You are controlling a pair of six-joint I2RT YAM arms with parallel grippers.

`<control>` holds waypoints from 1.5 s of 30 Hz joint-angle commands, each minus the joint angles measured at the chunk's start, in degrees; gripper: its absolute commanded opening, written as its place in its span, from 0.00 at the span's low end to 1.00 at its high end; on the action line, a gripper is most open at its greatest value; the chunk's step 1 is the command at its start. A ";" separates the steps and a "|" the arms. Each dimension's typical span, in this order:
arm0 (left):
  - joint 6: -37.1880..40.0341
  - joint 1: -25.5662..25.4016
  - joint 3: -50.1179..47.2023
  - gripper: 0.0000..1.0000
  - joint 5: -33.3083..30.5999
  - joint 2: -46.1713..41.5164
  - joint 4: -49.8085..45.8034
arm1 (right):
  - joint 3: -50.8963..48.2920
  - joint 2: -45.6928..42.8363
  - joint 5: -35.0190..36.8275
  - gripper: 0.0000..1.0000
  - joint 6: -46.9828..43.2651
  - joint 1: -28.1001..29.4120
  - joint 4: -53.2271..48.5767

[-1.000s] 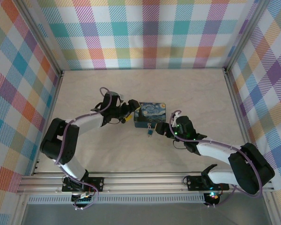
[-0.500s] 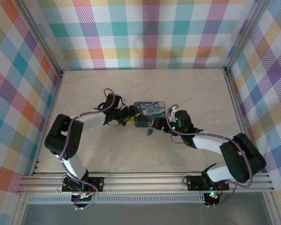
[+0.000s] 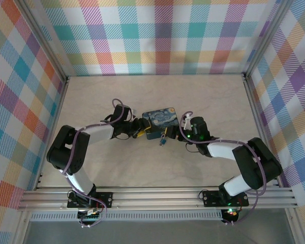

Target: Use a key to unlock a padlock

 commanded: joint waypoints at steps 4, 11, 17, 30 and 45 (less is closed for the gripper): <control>1.32 -0.02 -2.79 0.56 -2.41 -1.73 -5.32 | 1.80 2.26 -3.24 0.71 -3.91 -0.72 6.72; 1.22 -0.02 -1.65 0.59 -2.39 -3.14 -6.02 | 1.35 2.10 -3.78 0.71 -4.92 -0.89 7.15; 1.48 -0.03 0.90 0.63 -2.56 -4.76 -7.52 | -0.68 -0.19 -3.39 0.69 -5.27 -0.98 6.28; 2.67 -0.45 7.95 0.65 -1.57 -8.39 -11.78 | -2.80 -1.43 -6.84 0.61 -7.30 -0.63 6.44; 1.79 -4.53 14.90 0.63 0.22 -0.66 -9.92 | -0.65 6.52 -7.33 0.61 -6.38 1.17 11.33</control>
